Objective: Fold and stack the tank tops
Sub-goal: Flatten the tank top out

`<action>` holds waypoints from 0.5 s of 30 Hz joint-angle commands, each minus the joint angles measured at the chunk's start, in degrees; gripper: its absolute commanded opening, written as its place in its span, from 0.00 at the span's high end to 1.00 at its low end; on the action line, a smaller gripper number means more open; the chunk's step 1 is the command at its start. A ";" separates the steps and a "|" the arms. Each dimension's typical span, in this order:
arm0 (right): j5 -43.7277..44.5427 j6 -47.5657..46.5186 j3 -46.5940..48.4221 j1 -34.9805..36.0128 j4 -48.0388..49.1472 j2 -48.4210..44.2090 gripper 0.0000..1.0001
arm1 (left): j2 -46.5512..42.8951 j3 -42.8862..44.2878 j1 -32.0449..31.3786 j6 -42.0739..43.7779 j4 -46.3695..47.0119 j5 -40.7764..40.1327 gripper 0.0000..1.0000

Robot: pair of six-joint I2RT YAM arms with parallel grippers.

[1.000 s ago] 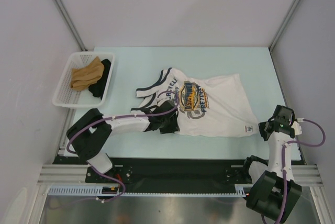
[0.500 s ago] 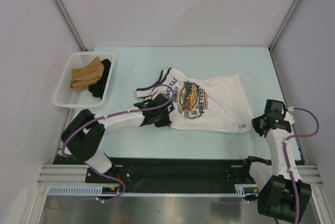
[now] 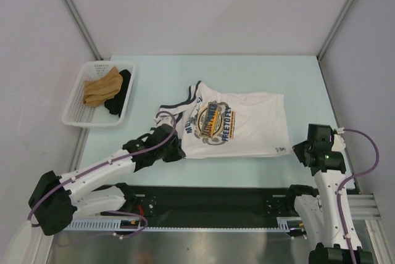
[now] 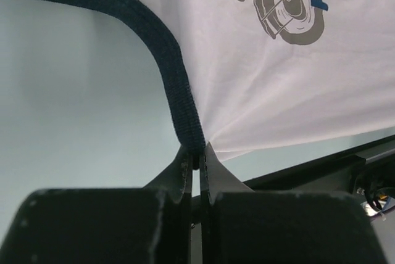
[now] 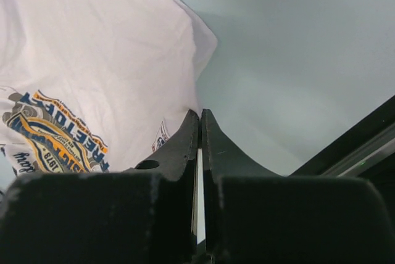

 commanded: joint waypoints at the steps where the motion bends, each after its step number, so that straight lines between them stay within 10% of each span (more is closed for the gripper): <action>1: 3.35 -1.53 4.39 0.99 1.94 -0.69 1.00 | 0.26 2.58 3.01 2.21 -2.98 -2.57 1.00; 5: 5.89 -1.64 11.50 1.43 7.30 4.92 1.00 | 6.75 11.27 11.20 8.54 -2.80 0.51 1.00; 15: 7.39 -0.22 55.08 4.32 6.10 31.21 1.00 | 26.36 73.74 18.77 19.79 -25.55 -7.22 1.00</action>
